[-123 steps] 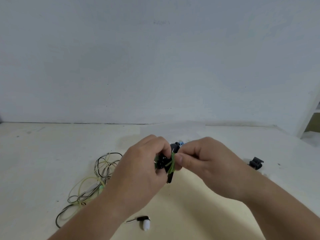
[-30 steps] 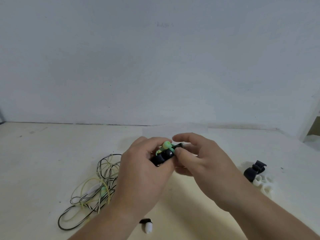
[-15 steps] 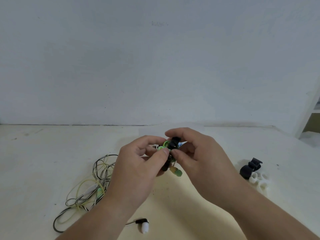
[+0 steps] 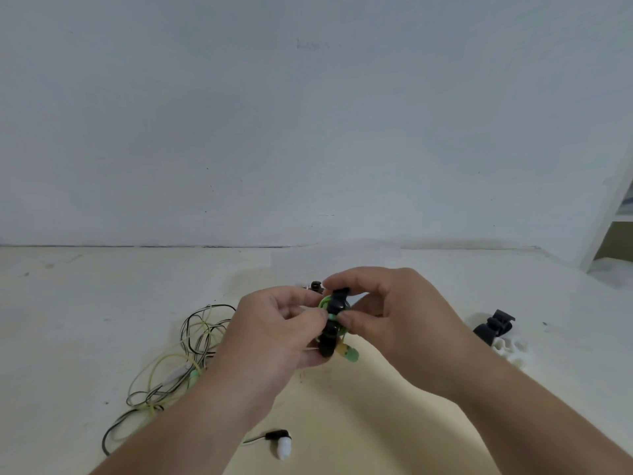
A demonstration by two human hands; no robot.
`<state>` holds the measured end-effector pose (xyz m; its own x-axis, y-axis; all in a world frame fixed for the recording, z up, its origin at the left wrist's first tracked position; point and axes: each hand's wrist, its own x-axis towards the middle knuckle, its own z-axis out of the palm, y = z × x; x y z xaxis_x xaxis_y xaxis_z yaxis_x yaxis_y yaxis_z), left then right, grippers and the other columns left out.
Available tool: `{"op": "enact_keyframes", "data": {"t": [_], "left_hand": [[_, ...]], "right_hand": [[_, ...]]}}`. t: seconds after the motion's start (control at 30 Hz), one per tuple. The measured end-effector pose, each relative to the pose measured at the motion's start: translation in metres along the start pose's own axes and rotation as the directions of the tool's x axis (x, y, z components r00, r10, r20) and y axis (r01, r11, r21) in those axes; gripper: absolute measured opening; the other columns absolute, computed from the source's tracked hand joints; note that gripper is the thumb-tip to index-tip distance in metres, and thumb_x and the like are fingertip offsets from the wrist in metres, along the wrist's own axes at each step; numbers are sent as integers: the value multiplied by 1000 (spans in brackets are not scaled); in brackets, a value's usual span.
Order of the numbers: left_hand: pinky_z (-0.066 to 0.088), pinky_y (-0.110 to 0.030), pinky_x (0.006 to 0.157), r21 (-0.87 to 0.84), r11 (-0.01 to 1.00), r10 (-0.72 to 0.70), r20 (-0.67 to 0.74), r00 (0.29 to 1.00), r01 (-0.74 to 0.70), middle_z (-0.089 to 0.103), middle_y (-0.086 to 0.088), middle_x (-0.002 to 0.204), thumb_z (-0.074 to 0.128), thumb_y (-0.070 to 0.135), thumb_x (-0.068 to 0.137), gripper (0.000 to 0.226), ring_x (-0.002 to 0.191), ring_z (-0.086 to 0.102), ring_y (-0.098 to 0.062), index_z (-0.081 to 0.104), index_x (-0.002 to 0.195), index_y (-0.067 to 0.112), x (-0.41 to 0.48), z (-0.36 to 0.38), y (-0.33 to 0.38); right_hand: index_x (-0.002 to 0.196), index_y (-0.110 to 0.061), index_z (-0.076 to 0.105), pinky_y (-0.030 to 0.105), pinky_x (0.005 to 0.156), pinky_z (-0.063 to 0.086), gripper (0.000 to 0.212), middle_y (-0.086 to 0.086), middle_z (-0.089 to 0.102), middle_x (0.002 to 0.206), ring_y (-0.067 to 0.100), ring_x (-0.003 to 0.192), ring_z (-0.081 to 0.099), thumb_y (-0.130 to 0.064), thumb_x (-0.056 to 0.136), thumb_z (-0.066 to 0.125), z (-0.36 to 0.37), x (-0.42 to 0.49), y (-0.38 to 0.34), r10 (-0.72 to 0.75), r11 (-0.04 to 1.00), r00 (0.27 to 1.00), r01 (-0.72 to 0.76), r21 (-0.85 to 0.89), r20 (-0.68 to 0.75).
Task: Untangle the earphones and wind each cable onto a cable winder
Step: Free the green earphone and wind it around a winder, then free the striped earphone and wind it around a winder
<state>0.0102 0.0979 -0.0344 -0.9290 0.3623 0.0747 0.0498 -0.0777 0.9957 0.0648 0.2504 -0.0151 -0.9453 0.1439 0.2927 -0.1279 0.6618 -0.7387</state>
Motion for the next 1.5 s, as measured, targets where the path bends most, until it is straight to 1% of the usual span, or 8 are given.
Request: {"op": "enact_keyframes", "data": {"t": [0.33,0.53,0.63,0.8,0.9,1.03,1.33,1.5], "left_hand": [[63,-41,62,40,995,-88,-29,996,90,74,-18,76,57,-8,87,15,60,72,-26,70,89,0,0,1,2],[63,-43,69,143,990,-14,-22,1000,17,76,-13,81,70,15,91,8,70,75,-28,70,91,7,1,0,-4],[63,-42,72,281,957,40,111,993,-70,76,-7,76,67,39,86,26,68,75,-22,72,93,15,1,-2,-4],[47,-18,57,708,649,291,106,951,-278,63,10,60,55,54,92,31,57,62,-2,65,73,31,5,-8,-12],[41,-17,74,814,508,435,39,900,-281,56,18,95,57,32,96,14,85,54,0,66,106,34,9,-11,-13],[29,-17,97,876,415,425,53,904,-247,37,15,132,50,24,98,50,121,33,-6,38,146,26,13,-15,-19],[32,-20,82,788,588,264,29,964,-185,38,17,139,42,10,99,87,117,44,-6,-19,151,45,9,-17,-10],[29,-17,91,745,641,259,18,966,-186,41,16,147,48,15,98,91,130,41,-4,-20,152,41,11,-21,-11]], "right_hand": [[112,-44,65,9,63,43,41,-28,61,74,-3,68,57,-10,91,62,11,-1,2,-57,987,998,63,-149,41],[112,-25,71,53,95,51,35,9,71,99,25,89,68,-8,89,52,0,0,3,29,983,974,-69,171,226],[107,-16,71,48,88,49,25,19,65,102,29,88,62,-23,87,57,-11,0,0,-5,967,936,-85,242,351],[94,-22,74,31,66,45,34,1,63,67,16,59,56,-11,65,61,-9,3,11,139,982,919,-176,68,369],[100,-18,73,22,57,46,45,1,64,69,14,54,55,-18,58,56,-8,7,21,244,952,924,-286,109,294],[100,-23,73,28,58,42,47,2,65,76,16,60,53,-18,57,55,-15,14,19,254,929,962,-272,250,103],[93,7,54,32,60,28,32,12,60,80,17,66,35,-13,68,59,6,53,-5,145,989,989,-145,11,-31],[71,-11,40,29,48,26,18,1,45,66,22,60,38,-3,79,54,34,85,-18,92,917,996,-85,-390,-2]]}}
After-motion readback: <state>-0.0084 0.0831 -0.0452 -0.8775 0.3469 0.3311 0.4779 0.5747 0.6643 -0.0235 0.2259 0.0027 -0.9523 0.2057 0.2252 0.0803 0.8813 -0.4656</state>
